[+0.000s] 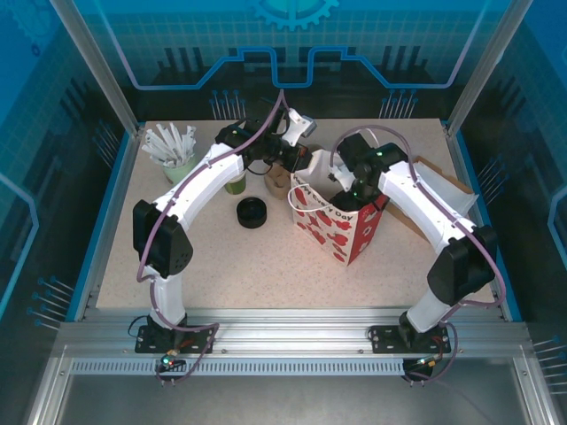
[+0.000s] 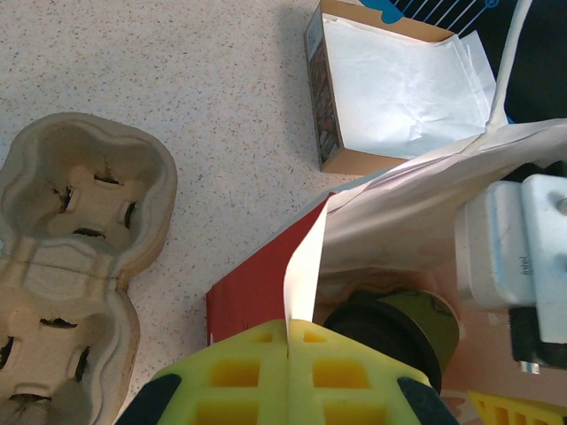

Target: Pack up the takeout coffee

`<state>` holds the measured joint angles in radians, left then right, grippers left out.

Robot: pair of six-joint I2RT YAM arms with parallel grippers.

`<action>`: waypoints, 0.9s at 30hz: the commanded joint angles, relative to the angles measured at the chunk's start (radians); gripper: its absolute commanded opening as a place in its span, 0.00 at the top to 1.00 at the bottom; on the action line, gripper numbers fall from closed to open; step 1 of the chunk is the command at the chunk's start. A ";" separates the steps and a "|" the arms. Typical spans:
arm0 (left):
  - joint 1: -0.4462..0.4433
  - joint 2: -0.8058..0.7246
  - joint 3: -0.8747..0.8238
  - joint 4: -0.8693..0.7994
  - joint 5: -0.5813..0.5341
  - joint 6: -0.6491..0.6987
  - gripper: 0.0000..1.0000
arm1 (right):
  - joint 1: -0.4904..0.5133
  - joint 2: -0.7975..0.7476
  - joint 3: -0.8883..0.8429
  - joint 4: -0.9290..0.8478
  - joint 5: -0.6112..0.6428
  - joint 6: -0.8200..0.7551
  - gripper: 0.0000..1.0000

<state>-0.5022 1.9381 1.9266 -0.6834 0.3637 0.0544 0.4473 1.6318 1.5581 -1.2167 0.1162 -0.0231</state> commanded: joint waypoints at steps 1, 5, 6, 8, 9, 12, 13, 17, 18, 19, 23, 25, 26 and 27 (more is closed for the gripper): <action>0.007 0.012 -0.012 -0.044 -0.001 0.002 1.00 | 0.014 -0.009 0.039 -0.050 -0.016 -0.006 0.07; 0.007 0.012 -0.010 -0.046 -0.002 0.002 1.00 | 0.017 -0.010 0.058 -0.052 -0.026 -0.008 0.05; 0.006 0.012 -0.010 -0.048 -0.002 0.004 1.00 | 0.019 -0.010 0.064 -0.052 -0.033 -0.010 0.05; 0.005 0.010 -0.011 -0.050 -0.003 0.004 1.00 | 0.020 -0.012 0.072 -0.052 -0.037 -0.008 0.03; 0.005 0.009 -0.011 -0.051 -0.005 0.005 1.00 | 0.022 -0.012 0.076 -0.053 -0.035 -0.008 0.02; 0.005 0.007 -0.012 -0.051 -0.006 0.005 1.00 | 0.023 -0.013 0.086 -0.057 -0.031 -0.010 0.00; 0.005 0.006 -0.011 -0.051 -0.008 0.005 1.00 | 0.023 -0.016 0.092 -0.059 -0.032 -0.009 0.00; 0.004 0.004 -0.011 -0.052 -0.008 0.005 1.00 | 0.022 -0.025 0.108 -0.057 -0.045 -0.010 0.00; 0.005 0.004 -0.010 -0.051 -0.008 0.005 1.00 | 0.024 -0.028 0.114 -0.059 -0.048 -0.010 0.00; 0.005 0.002 -0.010 -0.051 -0.009 0.005 1.00 | 0.023 -0.031 0.118 -0.061 -0.050 -0.011 0.00; 0.004 0.002 -0.011 -0.053 -0.010 0.007 1.00 | 0.023 -0.043 0.135 -0.061 -0.062 -0.013 0.00; 0.005 0.002 -0.011 -0.053 -0.009 0.007 1.00 | 0.023 -0.051 0.149 -0.058 -0.081 -0.011 0.00; 0.005 0.003 -0.012 -0.053 -0.009 0.008 1.00 | 0.022 -0.055 0.156 -0.057 -0.085 -0.011 0.00; 0.005 0.002 -0.012 -0.053 -0.009 0.007 1.00 | 0.024 -0.059 0.163 -0.057 -0.089 -0.011 0.00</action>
<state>-0.5022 1.9381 1.9266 -0.6838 0.3634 0.0544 0.4595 1.6199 1.6783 -1.2495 0.0635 -0.0242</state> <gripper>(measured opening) 0.055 0.999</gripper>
